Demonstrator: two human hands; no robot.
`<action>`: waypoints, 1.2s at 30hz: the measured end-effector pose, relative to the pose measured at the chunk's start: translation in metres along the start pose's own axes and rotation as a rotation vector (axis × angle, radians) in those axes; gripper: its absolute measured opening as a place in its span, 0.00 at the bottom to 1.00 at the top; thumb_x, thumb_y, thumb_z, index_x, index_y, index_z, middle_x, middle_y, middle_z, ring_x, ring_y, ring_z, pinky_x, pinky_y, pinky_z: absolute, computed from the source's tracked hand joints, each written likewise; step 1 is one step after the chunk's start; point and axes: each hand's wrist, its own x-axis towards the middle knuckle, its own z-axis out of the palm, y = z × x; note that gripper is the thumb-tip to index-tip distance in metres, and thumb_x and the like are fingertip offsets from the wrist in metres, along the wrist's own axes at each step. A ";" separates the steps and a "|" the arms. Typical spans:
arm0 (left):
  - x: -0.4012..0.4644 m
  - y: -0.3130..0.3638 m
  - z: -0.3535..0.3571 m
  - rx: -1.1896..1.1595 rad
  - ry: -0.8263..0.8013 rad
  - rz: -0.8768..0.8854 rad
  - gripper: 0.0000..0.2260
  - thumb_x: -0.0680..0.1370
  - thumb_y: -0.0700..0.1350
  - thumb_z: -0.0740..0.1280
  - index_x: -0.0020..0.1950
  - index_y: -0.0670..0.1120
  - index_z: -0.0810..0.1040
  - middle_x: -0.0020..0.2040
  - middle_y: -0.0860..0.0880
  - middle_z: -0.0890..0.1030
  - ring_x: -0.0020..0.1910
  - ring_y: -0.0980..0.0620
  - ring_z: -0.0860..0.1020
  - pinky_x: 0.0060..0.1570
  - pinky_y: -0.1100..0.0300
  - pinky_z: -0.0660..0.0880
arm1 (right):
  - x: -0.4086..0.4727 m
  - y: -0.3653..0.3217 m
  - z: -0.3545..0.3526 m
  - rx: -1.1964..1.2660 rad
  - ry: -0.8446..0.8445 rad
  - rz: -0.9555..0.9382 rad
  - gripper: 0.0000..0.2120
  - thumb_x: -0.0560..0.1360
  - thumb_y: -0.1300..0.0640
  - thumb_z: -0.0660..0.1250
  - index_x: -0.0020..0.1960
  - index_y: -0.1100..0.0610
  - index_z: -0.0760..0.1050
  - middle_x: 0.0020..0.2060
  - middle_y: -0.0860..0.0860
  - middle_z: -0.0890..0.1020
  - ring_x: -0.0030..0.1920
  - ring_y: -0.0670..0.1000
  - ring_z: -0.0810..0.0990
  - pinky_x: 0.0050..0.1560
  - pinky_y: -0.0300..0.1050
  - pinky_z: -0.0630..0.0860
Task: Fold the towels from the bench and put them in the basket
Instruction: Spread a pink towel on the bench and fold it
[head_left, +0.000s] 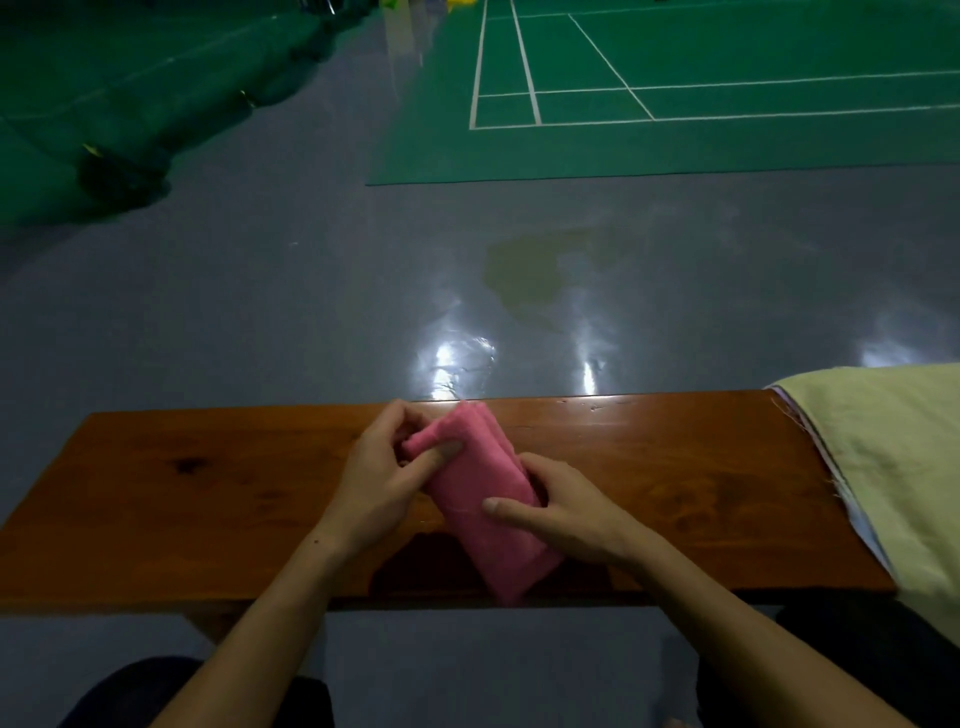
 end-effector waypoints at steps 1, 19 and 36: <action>0.002 -0.001 -0.006 -0.003 0.030 -0.002 0.11 0.76 0.46 0.77 0.48 0.44 0.76 0.39 0.54 0.81 0.38 0.60 0.77 0.36 0.64 0.75 | 0.003 -0.002 0.002 0.019 0.013 -0.009 0.21 0.74 0.35 0.73 0.59 0.48 0.80 0.50 0.46 0.85 0.50 0.48 0.84 0.52 0.54 0.84; -0.053 0.028 -0.112 -0.304 0.565 -0.120 0.18 0.70 0.48 0.82 0.54 0.40 0.83 0.47 0.43 0.88 0.47 0.47 0.87 0.41 0.56 0.83 | -0.009 -0.098 0.056 0.107 0.321 -0.384 0.14 0.76 0.50 0.77 0.60 0.52 0.81 0.47 0.44 0.84 0.45 0.49 0.82 0.41 0.44 0.80; -0.337 -0.020 -0.319 -0.280 1.247 -0.114 0.21 0.69 0.53 0.82 0.51 0.40 0.82 0.47 0.38 0.86 0.44 0.47 0.84 0.44 0.52 0.84 | -0.003 -0.277 0.294 -0.053 -0.179 -0.725 0.16 0.75 0.51 0.79 0.60 0.50 0.82 0.49 0.38 0.84 0.48 0.41 0.82 0.48 0.40 0.80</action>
